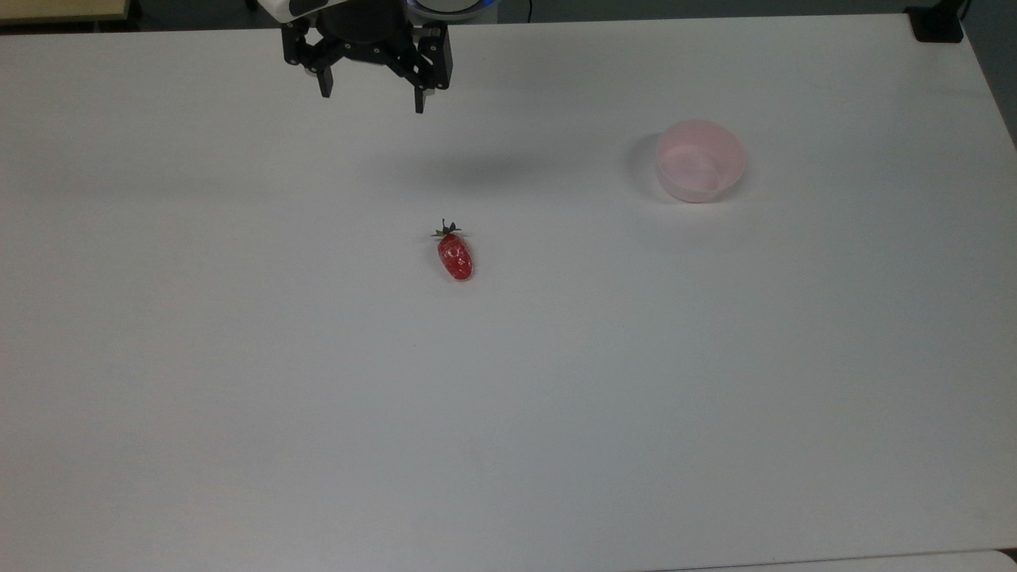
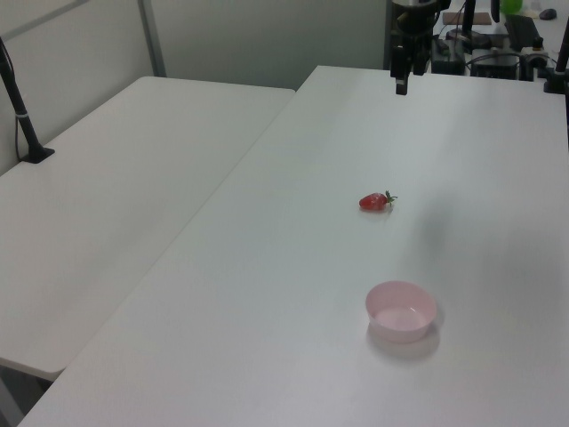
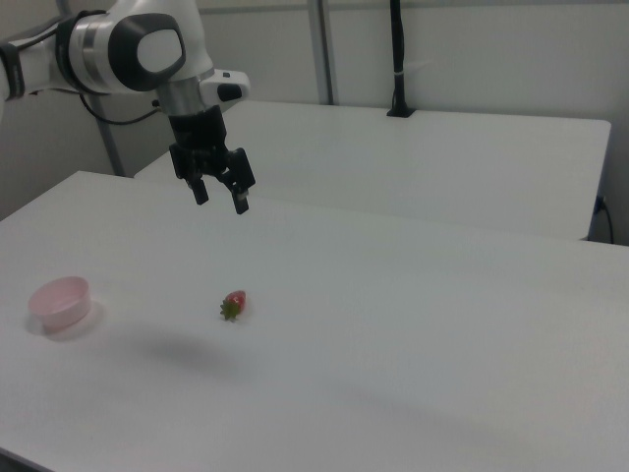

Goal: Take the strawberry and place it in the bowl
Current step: 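Lower the open gripper down onto the red strawberry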

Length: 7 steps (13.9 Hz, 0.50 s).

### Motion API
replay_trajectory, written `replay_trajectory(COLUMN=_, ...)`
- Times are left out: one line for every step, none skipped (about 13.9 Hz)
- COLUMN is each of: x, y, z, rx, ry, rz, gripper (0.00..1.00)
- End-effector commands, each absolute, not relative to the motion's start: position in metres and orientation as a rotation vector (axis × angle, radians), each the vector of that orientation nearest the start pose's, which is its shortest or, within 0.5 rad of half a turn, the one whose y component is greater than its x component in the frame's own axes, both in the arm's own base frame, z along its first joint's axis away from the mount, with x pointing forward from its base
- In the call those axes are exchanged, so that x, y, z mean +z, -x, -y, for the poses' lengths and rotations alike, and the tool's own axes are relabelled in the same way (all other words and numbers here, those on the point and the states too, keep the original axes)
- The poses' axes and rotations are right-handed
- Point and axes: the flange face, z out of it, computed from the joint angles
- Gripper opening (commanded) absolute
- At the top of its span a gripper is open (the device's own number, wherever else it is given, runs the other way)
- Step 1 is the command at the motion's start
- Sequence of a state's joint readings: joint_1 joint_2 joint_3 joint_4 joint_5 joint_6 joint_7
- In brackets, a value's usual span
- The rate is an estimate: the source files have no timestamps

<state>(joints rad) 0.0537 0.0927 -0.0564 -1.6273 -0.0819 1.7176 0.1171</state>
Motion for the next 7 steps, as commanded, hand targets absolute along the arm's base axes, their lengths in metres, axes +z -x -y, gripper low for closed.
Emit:
replay_trajectory(x=0.5391, y=-0.5934, z=0.0142, rx=0.053, ry=3.244, rz=-0.074, gripper=1.0)
replay_trajectory(x=0.538, y=-0.5938, z=0.0125, rx=0.056, ry=3.244, rz=-0.068, gripper=1.0)
replay_trajectory(x=0.5381, y=-0.594, z=0.0131, rx=0.054, ry=3.241, rz=-0.072, gripper=1.0)
replay_trajectory(x=0.5375, y=-0.5946, z=0.0122, rx=0.051, ry=3.241, rz=-0.069, gripper=1.0)
replay_trajectory(x=0.533, y=-0.5962, z=0.012, rx=0.063, ry=3.242, rz=-0.068, gripper=1.0)
replay_trajectory(x=0.532, y=-0.5965, z=0.0111, rx=0.066, ry=3.242, rz=-0.066, gripper=1.0)
replay_trajectory(x=0.5312, y=-0.597, z=0.011, rx=0.066, ry=3.242, rz=-0.063, gripper=1.0)
